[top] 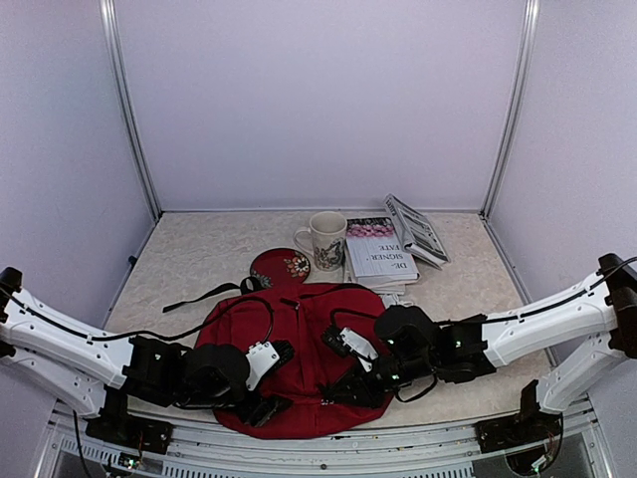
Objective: Pack the student bag
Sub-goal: Grab the largest pocket of the student bag.
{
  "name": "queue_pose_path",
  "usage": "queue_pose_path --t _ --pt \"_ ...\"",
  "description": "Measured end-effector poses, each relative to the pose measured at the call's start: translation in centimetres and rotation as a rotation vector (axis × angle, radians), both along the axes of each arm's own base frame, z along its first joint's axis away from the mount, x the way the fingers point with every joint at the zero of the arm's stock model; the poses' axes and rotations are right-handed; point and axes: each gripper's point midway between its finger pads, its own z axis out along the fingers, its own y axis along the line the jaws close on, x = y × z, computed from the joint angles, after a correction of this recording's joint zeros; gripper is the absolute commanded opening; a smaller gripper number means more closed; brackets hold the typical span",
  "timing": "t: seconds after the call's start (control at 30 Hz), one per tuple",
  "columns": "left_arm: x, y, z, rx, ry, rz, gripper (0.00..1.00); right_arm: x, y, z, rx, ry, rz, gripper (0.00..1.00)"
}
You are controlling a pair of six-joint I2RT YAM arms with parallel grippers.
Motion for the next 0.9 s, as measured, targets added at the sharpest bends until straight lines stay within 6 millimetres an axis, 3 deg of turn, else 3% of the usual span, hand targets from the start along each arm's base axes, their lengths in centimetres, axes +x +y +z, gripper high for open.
queue_pose_path --t 0.3,0.63,0.9 --pt "-0.2 -0.2 0.0 -0.012 0.016 -0.002 0.70 1.5 1.8 0.3 -0.022 -0.040 -0.018 0.19" --pt "-0.3 0.0 -0.4 -0.015 0.026 0.001 0.70 2.2 2.2 -1.9 -0.097 -0.006 -0.021 0.15" --pt "-0.3 0.0 -0.4 -0.019 0.030 0.000 0.70 1.9 2.4 -2.9 -0.136 0.021 -0.004 0.26"
